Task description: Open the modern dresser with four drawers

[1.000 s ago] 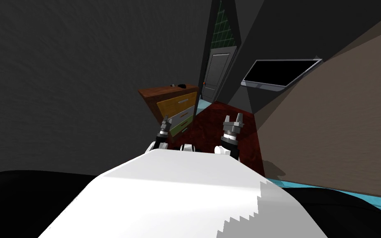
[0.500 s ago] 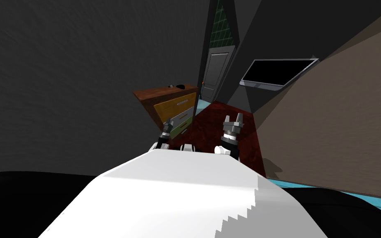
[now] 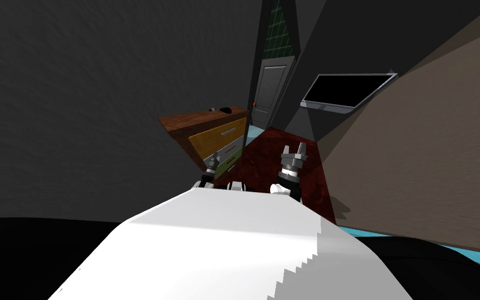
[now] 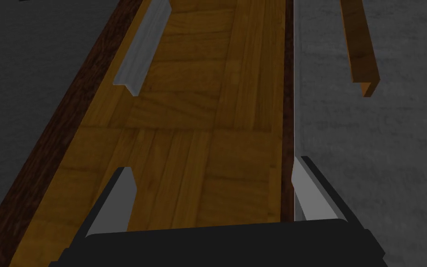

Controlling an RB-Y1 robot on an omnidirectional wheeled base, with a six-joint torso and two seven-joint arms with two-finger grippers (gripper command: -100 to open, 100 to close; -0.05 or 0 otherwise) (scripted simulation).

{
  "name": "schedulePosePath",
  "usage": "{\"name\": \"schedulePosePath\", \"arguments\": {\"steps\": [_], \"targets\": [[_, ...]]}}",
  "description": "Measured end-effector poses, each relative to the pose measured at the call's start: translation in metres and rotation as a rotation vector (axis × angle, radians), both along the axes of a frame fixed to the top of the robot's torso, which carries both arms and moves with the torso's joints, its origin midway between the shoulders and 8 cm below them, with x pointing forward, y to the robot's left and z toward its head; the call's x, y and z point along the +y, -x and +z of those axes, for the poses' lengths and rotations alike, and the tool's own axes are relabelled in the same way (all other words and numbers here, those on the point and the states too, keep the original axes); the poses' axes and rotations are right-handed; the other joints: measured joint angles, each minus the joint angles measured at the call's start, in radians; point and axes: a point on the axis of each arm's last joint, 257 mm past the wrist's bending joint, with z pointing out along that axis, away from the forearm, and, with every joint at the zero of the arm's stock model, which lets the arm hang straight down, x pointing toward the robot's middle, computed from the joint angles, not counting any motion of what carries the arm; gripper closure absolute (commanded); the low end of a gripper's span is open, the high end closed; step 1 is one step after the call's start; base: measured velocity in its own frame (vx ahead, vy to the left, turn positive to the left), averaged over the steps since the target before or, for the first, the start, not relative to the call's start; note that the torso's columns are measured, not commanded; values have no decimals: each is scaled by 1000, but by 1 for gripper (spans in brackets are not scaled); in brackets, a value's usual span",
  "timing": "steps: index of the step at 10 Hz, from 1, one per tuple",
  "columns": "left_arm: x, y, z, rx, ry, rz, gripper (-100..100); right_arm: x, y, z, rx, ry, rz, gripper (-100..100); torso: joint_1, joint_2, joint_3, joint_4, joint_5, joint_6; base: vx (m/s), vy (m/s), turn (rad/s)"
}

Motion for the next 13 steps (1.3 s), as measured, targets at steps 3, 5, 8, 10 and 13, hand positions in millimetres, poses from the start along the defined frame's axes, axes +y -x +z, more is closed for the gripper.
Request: {"name": "schedulePosePath", "arguments": {"steps": [3,5,8,10,13], "targets": [[-2,0,-28,56,-10,-7,-100,0,0,0,0,0,0,0,-2,1,0,0,0,0,69,23,-33],[-5,0,-45,88,-14,-10,-100,0,0,0,0,0,0,0,-1,0,0,0,0,0,85,26,-60],[-8,3,-72,140,-22,-17,-100,0,0,0,0,0,0,0,-1,0,0,0,0,0,83,29,-44],[-12,5,-87,172,-25,-21,-100,0,0,0,0,0,0,0,-1,0,0,0,0,0,70,23,-27],[-26,10,-117,229,-16,-29,-100,0,0,0,0,0,0,0,-2,3,2,1,-1,0,16,7,-13]]}}
